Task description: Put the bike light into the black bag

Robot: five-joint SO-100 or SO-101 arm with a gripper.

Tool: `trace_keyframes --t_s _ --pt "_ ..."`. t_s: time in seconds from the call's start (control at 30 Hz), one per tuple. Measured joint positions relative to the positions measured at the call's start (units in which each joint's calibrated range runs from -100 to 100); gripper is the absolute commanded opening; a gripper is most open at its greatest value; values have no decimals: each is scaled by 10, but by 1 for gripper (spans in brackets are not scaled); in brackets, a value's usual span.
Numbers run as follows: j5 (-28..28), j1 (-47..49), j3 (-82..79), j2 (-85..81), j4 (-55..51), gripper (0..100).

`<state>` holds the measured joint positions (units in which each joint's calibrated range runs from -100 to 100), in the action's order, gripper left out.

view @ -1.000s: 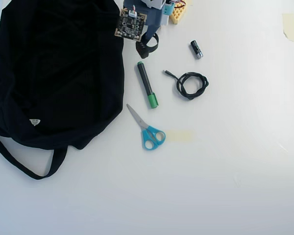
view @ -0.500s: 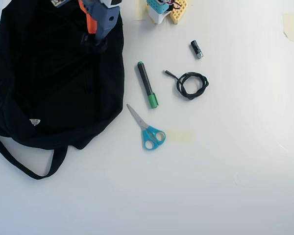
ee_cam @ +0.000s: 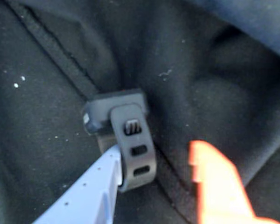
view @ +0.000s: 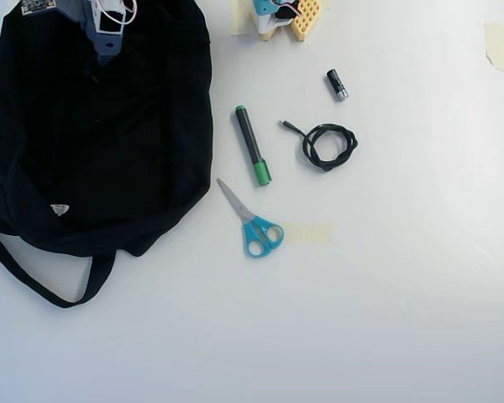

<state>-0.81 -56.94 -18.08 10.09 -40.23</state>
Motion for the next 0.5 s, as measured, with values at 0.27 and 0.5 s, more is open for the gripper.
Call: trace_keyframes --t_s 0.27,0.5 --pt "0 17 59 1 -67 31" --pt "0 73 129 -66 -170 32"
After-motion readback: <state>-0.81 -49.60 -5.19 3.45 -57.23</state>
